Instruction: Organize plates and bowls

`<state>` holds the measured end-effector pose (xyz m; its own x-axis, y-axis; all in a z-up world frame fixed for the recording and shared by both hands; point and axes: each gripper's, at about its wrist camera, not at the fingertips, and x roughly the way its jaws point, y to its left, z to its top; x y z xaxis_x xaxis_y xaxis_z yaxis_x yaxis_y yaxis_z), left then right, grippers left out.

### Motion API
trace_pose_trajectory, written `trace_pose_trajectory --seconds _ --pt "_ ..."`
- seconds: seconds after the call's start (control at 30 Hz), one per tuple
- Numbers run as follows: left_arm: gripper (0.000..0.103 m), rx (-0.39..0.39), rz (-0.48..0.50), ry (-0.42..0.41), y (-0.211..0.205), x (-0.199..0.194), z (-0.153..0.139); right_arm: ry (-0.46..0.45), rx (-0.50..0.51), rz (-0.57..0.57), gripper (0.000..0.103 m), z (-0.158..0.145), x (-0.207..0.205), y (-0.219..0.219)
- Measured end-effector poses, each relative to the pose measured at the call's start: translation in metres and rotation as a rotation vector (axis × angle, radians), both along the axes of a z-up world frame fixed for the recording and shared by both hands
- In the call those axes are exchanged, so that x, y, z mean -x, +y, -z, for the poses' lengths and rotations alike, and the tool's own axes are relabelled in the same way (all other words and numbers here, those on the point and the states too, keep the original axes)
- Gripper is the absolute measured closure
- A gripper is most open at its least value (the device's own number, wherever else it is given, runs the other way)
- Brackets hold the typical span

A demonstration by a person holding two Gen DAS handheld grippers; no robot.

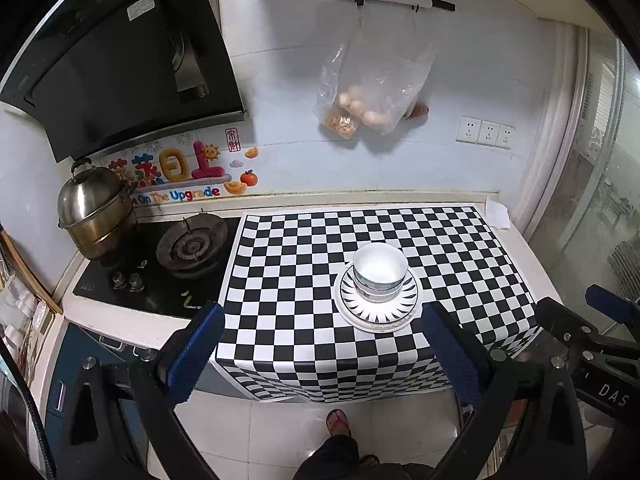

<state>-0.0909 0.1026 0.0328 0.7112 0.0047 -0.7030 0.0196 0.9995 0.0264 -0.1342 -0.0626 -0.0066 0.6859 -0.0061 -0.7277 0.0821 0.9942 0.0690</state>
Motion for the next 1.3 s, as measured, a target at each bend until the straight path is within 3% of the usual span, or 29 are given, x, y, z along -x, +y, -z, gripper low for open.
trace_pose_trajectory --seconds 1.3 --pt "0.002 -0.008 0.040 0.010 -0.001 -0.022 0.000 0.000 0.007 0.026 0.013 -0.003 -0.010 -0.016"
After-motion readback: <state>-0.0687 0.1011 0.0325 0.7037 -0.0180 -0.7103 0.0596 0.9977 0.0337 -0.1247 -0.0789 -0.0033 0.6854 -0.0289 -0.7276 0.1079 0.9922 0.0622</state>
